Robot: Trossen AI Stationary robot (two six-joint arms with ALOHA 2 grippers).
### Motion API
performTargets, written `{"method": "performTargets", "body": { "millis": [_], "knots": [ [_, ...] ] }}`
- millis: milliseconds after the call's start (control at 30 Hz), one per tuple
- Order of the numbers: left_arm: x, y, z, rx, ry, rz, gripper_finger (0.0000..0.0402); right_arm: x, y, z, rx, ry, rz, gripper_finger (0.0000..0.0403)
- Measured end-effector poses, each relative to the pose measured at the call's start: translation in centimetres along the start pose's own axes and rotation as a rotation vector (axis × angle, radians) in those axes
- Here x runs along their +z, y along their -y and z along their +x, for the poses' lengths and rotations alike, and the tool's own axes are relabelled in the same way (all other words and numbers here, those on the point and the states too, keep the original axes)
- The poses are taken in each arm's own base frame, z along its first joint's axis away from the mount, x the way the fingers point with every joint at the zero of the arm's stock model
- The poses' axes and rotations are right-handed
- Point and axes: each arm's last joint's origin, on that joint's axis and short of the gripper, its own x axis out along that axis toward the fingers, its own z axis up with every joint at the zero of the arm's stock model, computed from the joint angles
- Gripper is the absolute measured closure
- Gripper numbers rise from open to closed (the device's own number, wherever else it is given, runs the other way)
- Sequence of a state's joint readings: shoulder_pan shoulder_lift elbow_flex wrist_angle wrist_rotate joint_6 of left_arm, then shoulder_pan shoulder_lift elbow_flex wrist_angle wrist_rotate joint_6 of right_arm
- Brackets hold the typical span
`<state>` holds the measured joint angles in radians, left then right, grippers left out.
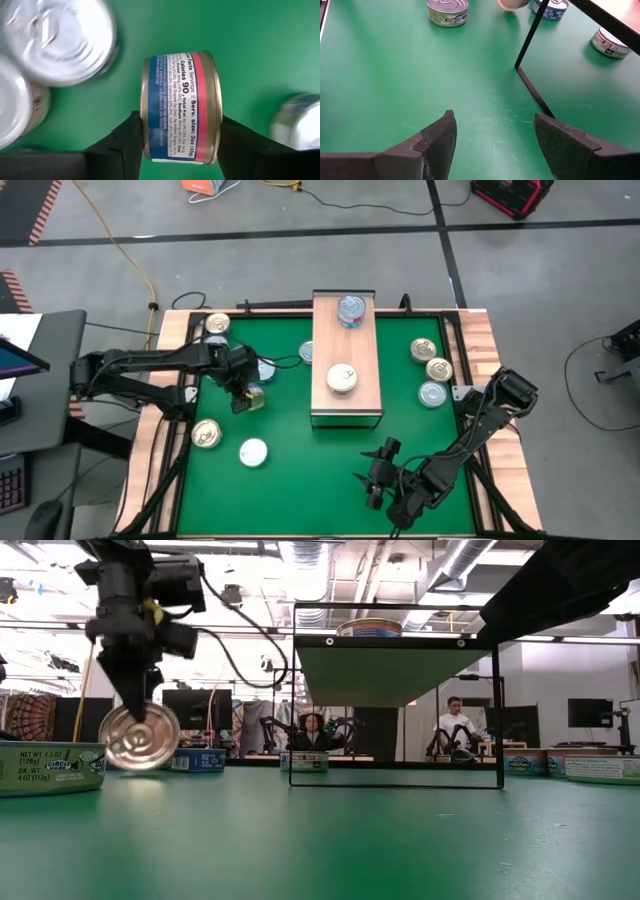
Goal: Stack canned seafood by type on shelf
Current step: Stack the blue tuna can on top of the blue tuna can on the shelf
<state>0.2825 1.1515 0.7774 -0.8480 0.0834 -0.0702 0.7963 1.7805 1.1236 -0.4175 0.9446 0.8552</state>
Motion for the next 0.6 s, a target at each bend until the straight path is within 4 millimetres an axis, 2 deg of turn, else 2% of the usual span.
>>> {"method": "performTargets", "body": {
  "millis": [167, 467, 600],
  "knots": [
    [2.1, 0.8, -2.6, -0.158, 0.095, 0.015, 0.0212, 0.0, 0.0, 0.0, 0.0, 0.0, 0.0, 0.0111],
    [6.9, 2.2, -10.2, -0.363, 0.396, 0.004, 0.0206, 0.0, 0.0, 0.0, 0.0, 0.0, 0.0, 0.0111],
    [9.3, 2.7, -11.8, -0.467, 0.526, -0.057, 0.0205, 0.0, 0.0, 0.0, 0.01, -0.011, -0.001, 0.0111]
  ]
}}
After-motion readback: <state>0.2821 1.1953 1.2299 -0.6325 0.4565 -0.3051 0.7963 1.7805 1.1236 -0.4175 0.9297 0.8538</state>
